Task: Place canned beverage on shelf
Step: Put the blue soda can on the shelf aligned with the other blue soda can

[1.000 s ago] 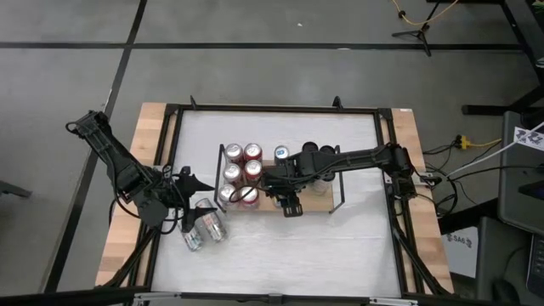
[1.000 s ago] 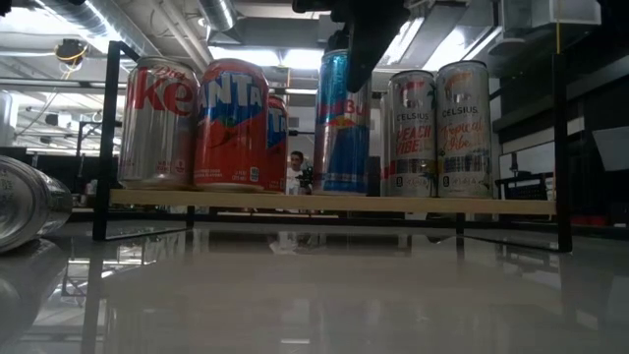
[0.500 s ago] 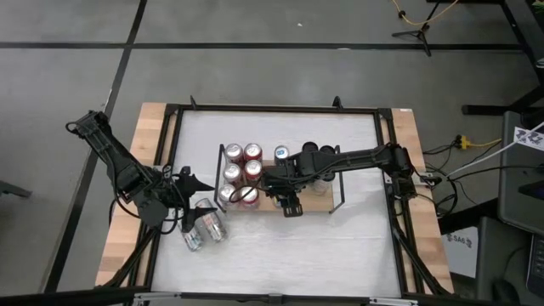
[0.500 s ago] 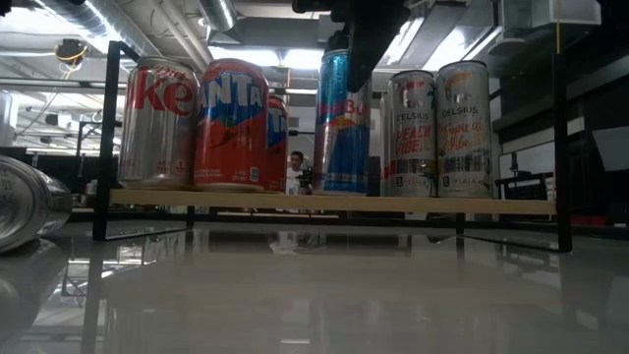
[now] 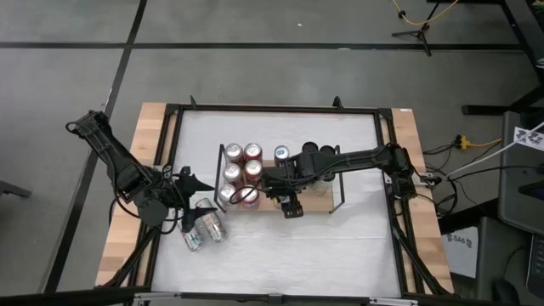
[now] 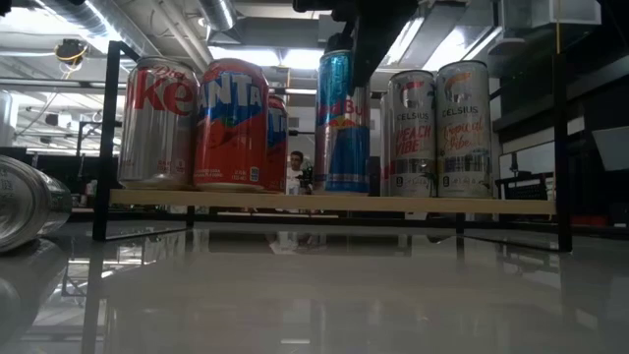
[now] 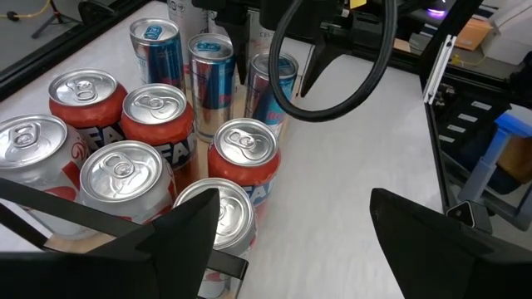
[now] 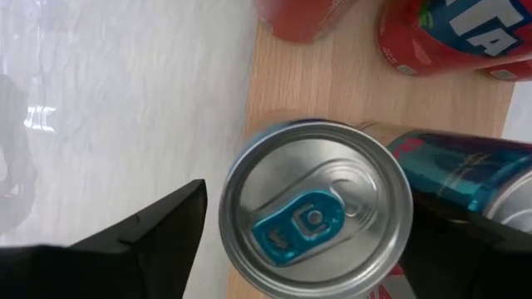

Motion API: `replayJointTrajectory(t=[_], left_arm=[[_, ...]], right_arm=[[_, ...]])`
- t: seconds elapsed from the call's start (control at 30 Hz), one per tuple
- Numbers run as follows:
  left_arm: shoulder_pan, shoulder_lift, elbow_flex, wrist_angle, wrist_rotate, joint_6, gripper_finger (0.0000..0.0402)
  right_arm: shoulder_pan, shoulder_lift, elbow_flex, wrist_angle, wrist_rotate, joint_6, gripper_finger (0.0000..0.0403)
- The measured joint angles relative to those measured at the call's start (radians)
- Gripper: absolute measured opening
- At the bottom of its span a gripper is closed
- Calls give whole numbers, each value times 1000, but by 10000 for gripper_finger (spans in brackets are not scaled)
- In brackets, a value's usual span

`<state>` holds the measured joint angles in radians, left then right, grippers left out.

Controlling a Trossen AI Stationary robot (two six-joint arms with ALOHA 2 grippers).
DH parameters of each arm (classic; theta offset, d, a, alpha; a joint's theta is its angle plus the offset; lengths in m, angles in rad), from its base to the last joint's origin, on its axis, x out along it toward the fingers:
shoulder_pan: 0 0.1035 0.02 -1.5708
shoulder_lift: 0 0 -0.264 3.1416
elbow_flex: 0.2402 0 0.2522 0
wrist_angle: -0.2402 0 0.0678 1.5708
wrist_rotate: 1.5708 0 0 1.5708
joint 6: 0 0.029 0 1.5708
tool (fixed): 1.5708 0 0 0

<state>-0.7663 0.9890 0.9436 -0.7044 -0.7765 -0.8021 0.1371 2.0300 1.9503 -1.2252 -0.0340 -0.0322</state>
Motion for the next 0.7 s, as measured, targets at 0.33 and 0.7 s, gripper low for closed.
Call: replayJointTrajectory(t=[0.33, 0.7], left_arm=[[0, 0, 0, 3, 0, -6, 305], [0, -3, 0, 12, 73, -314, 305]], right_arm=[[0, -1, 0, -13, 0, 0, 340], [0, -75, 0, -42, 0, 27, 340]])
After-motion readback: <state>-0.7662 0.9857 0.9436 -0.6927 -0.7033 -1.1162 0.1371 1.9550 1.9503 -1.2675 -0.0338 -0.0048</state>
